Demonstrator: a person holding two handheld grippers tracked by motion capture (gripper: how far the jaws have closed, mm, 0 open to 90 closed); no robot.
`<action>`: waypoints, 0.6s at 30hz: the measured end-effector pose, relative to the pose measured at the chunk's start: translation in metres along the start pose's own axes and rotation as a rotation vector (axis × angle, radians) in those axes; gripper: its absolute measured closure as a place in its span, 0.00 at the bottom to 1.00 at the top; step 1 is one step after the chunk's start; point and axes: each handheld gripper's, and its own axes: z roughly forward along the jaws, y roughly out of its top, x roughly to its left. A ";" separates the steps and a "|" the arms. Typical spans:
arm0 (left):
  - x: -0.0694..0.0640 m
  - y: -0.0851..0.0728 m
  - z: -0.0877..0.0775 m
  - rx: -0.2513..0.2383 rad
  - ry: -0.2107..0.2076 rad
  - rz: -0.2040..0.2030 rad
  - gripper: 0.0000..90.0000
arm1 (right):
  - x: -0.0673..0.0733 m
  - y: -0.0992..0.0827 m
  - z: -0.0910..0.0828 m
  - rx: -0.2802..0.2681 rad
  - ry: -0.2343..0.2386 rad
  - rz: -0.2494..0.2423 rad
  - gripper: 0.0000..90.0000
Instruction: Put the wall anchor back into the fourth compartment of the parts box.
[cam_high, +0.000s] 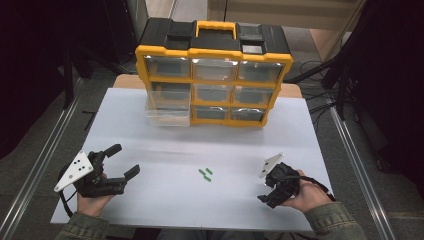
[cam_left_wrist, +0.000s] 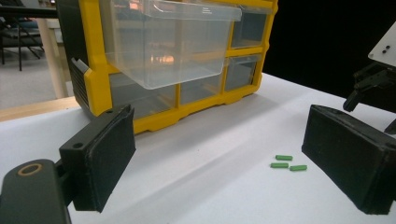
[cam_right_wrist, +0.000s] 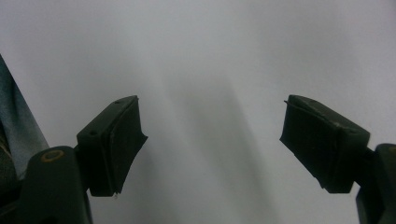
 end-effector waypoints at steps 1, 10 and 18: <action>0.000 0.000 0.000 0.000 0.002 0.001 0.10 | 0.001 0.004 0.000 0.015 0.001 -0.003 0.23; 0.002 0.000 -0.001 -0.011 0.010 -0.006 0.10 | 0.004 0.034 0.009 0.052 0.001 -0.018 0.24; 0.003 0.001 -0.001 -0.016 0.007 -0.007 0.10 | 0.004 0.054 0.013 0.059 0.004 -0.015 0.24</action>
